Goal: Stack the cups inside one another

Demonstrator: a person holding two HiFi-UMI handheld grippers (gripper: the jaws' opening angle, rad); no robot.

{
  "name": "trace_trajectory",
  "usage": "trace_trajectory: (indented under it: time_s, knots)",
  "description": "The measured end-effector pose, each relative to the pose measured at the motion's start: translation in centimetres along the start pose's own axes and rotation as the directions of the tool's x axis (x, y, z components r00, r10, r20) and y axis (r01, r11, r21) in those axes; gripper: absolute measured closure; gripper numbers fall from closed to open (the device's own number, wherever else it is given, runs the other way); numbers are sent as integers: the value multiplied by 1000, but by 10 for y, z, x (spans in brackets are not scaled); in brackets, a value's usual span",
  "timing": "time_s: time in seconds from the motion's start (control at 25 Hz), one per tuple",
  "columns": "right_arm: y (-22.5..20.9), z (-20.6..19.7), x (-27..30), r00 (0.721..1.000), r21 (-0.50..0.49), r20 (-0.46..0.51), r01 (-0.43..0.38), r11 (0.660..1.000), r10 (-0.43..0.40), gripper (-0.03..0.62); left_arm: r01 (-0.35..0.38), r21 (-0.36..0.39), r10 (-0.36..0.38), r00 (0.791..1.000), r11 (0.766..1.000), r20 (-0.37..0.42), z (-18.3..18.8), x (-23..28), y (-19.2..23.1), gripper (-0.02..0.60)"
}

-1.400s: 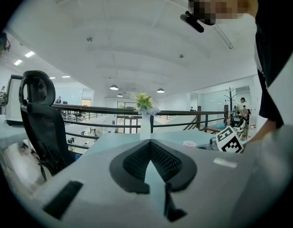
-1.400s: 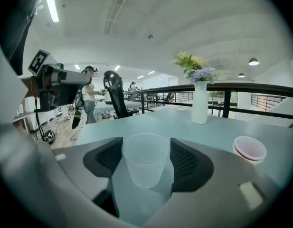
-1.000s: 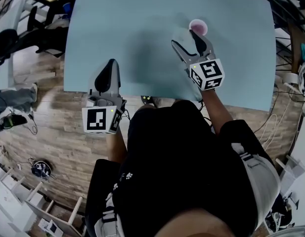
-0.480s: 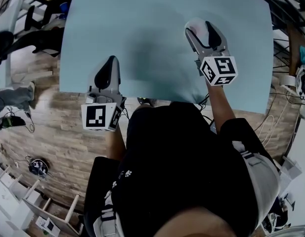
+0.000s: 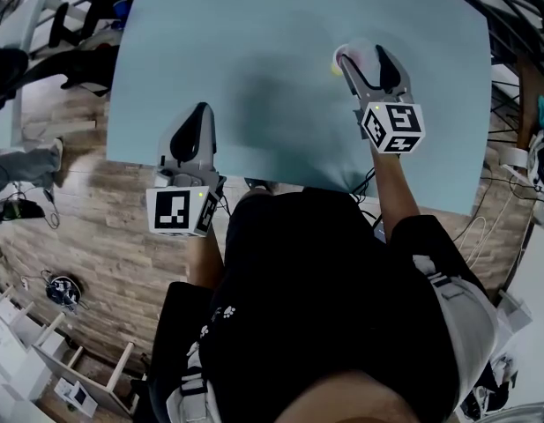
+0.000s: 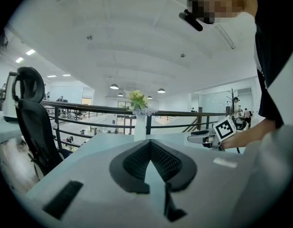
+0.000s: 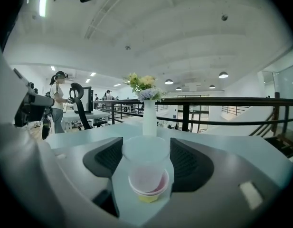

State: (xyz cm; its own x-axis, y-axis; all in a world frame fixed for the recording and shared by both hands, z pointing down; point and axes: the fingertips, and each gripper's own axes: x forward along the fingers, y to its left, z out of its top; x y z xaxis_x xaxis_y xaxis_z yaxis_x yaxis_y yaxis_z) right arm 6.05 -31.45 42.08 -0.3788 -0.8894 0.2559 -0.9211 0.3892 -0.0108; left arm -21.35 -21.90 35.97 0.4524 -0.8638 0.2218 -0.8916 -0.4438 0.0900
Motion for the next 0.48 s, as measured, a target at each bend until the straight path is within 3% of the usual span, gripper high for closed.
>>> trace_trajectory:
  time_s: [0.48]
  knots:
    - [1, -29, 21, 997, -17, -80, -26, 1000, 25, 278, -28, 0, 28, 999, 1000, -16, -6, -3, 5, 589]
